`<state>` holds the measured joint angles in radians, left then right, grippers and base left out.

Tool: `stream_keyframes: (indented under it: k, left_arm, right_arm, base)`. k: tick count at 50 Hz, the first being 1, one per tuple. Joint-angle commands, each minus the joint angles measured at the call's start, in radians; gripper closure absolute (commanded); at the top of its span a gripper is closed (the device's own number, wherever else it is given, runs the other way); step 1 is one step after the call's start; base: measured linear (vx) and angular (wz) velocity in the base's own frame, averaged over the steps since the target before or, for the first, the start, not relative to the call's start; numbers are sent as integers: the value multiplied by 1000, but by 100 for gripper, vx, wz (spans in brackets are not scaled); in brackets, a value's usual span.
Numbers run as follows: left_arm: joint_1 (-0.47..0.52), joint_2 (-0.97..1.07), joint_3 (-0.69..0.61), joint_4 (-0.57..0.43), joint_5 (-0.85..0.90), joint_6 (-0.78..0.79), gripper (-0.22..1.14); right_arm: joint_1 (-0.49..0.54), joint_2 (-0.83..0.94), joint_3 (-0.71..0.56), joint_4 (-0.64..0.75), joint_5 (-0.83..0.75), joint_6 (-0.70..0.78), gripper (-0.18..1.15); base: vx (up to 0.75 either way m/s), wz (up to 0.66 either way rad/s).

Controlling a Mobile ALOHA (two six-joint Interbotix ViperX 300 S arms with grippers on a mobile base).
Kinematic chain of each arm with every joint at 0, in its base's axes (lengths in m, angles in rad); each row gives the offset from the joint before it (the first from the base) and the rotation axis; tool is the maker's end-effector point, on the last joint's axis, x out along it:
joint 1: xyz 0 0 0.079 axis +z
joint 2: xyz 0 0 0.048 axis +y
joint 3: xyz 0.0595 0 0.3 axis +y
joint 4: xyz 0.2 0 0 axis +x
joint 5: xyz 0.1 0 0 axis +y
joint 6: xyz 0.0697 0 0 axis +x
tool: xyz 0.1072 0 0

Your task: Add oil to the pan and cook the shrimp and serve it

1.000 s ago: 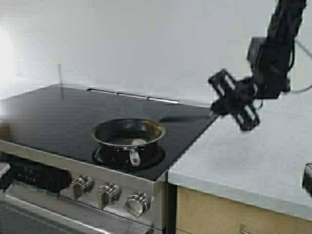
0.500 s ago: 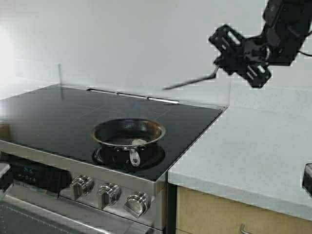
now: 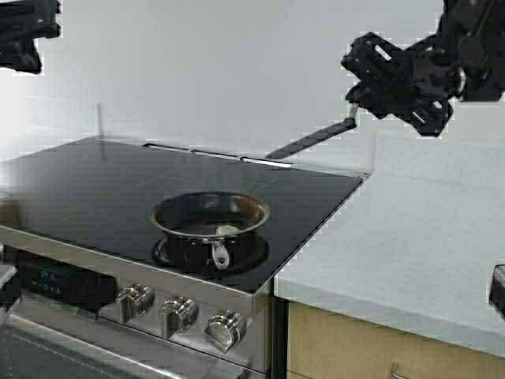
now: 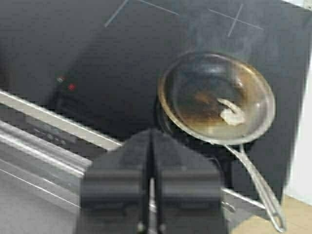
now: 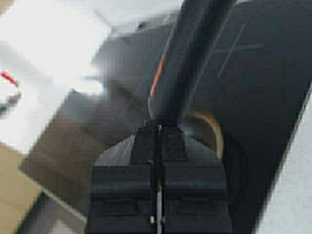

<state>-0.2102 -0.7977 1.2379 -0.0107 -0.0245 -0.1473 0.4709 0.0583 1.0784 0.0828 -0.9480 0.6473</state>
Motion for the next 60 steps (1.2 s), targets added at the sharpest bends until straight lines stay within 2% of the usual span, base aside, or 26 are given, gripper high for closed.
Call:
stream_keyframes:
  k: [1,3,4,10,19,29,38,48,60]
  left_arm:
    - [-29,28,-2,-55,-8,-6,-11]
    - [-40,40,3,-84,-9,-11,-19]
    - [-48,49,6,-98,-14,-17,-18]
    - [-80,118,35,-150,-75,-57,-8]
    - [-160,281,54,-155,-229,-84,-10]
    - [-249,577,25,-156,-460,-149,-10]
    - [-334,930,-55,-109,-701,-298,-10]
    - [-347,1203,-147,-23,-976,-514,-10]
    - [-347,1417,-284,31,-1103,-706,-10]
  right_arm:
    - [2,-75,-3,-28,67,-54,89]
    - [2,-92,-6,-29,87,-72,89]
    - [2,-101,-6,-29,98,-81,89]
    - [2,-146,-12,-31,149,-133,89]
    - [2,-181,-18,-32,216,-161,89]
    - [2,-183,-20,-32,221,-156,89]
    - [2,-176,-21,-26,221,-155,89]
    - [2,-173,-20,-23,221,-152,89]
    - [2,-170,-23,-21,221,-153,89]
  base:
    - [0,0]
    - [0,0]
    - [0,0]
    - [0,0]
    - [0,0]
    - [0,0]
    - [0,0]
    - [0,0]
    - [0,0]
